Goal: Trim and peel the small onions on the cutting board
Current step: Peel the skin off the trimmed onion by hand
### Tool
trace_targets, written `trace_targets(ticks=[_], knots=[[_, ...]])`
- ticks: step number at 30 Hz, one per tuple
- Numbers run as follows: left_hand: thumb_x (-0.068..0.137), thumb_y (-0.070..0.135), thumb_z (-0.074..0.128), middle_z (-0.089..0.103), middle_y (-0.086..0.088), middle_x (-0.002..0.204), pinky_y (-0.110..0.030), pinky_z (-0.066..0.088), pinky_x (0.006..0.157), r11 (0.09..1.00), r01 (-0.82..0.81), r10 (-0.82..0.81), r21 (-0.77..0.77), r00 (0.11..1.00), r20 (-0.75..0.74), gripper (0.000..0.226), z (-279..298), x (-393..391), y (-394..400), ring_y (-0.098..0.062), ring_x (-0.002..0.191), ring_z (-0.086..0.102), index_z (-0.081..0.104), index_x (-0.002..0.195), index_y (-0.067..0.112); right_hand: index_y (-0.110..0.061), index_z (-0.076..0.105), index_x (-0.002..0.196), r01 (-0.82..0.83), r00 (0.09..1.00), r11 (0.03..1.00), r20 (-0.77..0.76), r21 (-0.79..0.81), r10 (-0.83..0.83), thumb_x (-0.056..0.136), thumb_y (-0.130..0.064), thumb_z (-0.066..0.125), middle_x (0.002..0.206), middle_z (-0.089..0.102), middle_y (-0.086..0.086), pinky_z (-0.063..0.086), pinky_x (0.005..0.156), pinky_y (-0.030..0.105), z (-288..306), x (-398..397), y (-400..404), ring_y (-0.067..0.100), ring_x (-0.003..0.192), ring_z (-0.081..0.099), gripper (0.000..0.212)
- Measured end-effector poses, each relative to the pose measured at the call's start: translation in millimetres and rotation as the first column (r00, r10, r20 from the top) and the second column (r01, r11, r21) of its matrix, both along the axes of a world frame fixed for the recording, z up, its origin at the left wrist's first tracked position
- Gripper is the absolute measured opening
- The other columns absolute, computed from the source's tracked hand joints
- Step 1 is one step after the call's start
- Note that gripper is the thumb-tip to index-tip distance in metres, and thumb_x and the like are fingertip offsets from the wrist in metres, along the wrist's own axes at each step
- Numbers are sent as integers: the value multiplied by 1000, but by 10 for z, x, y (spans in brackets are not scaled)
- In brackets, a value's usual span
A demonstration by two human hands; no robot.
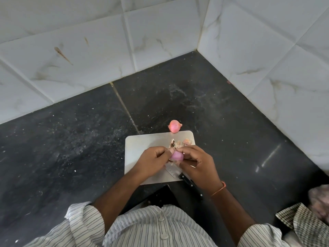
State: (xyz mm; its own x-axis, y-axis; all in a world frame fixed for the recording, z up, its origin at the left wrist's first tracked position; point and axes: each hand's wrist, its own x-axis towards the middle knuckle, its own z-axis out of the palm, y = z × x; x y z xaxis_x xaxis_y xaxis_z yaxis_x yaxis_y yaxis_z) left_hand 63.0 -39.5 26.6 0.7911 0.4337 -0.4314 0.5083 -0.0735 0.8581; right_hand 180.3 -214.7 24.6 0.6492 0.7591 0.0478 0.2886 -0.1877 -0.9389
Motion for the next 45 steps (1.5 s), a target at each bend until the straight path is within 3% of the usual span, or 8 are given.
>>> trace_targets(ticks=[5, 10, 19, 24, 27, 30, 38, 45], knots=[[87, 72, 57, 79, -11, 96, -60, 58, 99, 996, -78, 77, -52, 997, -12, 58, 31, -109, -16, -34, 101, 74, 78, 91, 18, -19, 78, 124, -45, 999, 999, 29, 12, 44, 86, -1, 84, 123, 72, -8, 61, 99, 40, 16, -43, 53, 19, 118, 71, 42], [107, 25, 60, 80, -9, 97, -55, 58, 103, 984, -163, 163, -75, 987, -3, 23, 15, -264, -27, -17, 89, 71, 79, 96, 19, -26, 79, 120, -62, 997, 997, -40, 40, 63, 87, -4, 84, 123, 72, -6, 60, 100, 47, 40, -141, 92, 23, 115, 73, 40], [114, 32, 51, 80, 14, 108, -35, 61, 83, 968, -227, 236, -107, 969, 74, 28, 147, -538, 10, -18, 105, 76, 79, 112, 34, -22, 76, 114, -8, 985, 994, -170, 107, 26, 88, 4, 81, 116, 75, -4, 60, 98, 33, 199, -380, 184, 20, 109, 76, 37], [105, 36, 68, 80, 11, 115, -37, 63, 89, 990, -135, 142, -53, 974, 178, 23, 205, -622, 93, -16, 108, 75, 75, 127, 36, -15, 73, 113, 25, 983, 993, -185, 114, -4, 88, 5, 82, 115, 75, -1, 61, 99, 44, 248, -441, 227, 25, 110, 76, 33], [98, 30, 79, 80, 13, 120, -20, 57, 93, 988, -77, 106, -133, 968, 227, 32, 256, -616, 26, -6, 110, 75, 73, 129, 28, -11, 71, 111, 63, 985, 988, -171, 141, -38, 86, 6, 83, 115, 72, 3, 61, 98, 55, 247, -499, 273, 31, 109, 76, 33], [92, 22, 86, 81, 6, 117, -28, 59, 97, 966, -136, 192, -222, 947, 258, 34, 241, -571, -39, -13, 110, 76, 75, 124, 21, -12, 71, 110, 104, 987, 983, -136, 151, -83, 87, 3, 83, 113, 71, 3, 61, 95, 59, 238, -582, 340, 31, 107, 76, 30], [89, 3, 85, 83, -5, 112, -27, 61, 90, 943, -101, 216, -318, 911, 351, 35, 153, -516, 102, -20, 106, 79, 75, 122, 9, -19, 70, 109, 123, 992, 990, -31, 69, -121, 88, -12, 86, 112, 69, -2, 62, 92, 50, 240, -623, 370, 28, 110, 69, 27], [83, -11, 84, 77, 8, 122, -26, 61, 88, 972, 37, 45, -232, 940, 338, 61, 111, -555, 326, -11, 108, 76, 74, 132, 24, -23, 70, 134, 30, 1000, 999, 4, -27, -30, 91, -12, 82, 132, 66, -3, 64, 92, 40, 388, -477, 233, 27, 117, 69, 46]])
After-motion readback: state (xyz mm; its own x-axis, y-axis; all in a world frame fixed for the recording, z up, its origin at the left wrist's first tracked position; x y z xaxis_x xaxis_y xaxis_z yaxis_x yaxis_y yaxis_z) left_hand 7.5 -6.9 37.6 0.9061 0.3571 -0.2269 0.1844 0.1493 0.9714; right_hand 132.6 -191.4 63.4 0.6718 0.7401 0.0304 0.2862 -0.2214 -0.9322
